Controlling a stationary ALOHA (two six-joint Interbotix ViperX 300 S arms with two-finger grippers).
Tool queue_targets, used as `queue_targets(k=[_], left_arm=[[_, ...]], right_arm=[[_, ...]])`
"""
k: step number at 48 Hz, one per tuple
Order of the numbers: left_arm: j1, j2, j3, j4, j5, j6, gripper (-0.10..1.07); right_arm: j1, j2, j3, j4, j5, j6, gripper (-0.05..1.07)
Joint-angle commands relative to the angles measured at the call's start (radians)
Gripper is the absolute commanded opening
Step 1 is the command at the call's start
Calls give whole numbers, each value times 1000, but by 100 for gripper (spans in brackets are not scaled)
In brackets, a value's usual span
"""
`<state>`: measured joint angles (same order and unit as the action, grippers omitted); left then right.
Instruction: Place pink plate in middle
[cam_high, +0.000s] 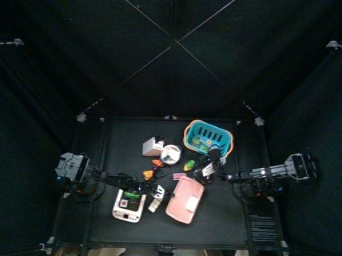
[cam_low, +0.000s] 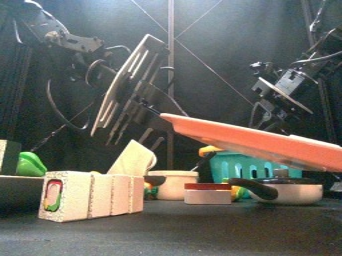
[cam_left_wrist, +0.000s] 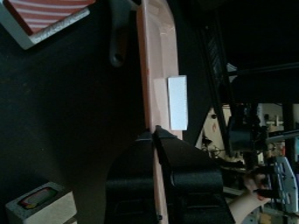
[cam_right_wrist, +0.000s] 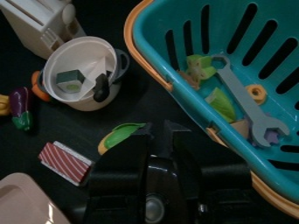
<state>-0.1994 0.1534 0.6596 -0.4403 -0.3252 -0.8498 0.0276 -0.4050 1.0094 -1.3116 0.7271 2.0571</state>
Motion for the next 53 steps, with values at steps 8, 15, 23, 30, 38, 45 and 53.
queue_targets(k=[8,15,23,30,38,45,53], left_arm=[[-32,49,-48,5,-6,-49,29],[-37,64,-48,5,-2,-58,29],[-35,78,-43,5,12,-63,29],[-32,84,-43,6,44,-63,30],[-31,84,-40,6,58,-61,32],[-31,84,-34,6,58,-61,38],[-29,83,-26,6,58,-61,54]], right_arm=[[-8,-2,-9,-3,2,2,62],[-9,6,-9,-3,2,2,62],[-12,12,-14,-3,2,2,62],[-14,17,-14,-3,2,2,62],[-14,18,-15,-3,2,0,62],[-14,18,-15,-3,2,0,62],[-14,18,-15,-3,2,0,62]])
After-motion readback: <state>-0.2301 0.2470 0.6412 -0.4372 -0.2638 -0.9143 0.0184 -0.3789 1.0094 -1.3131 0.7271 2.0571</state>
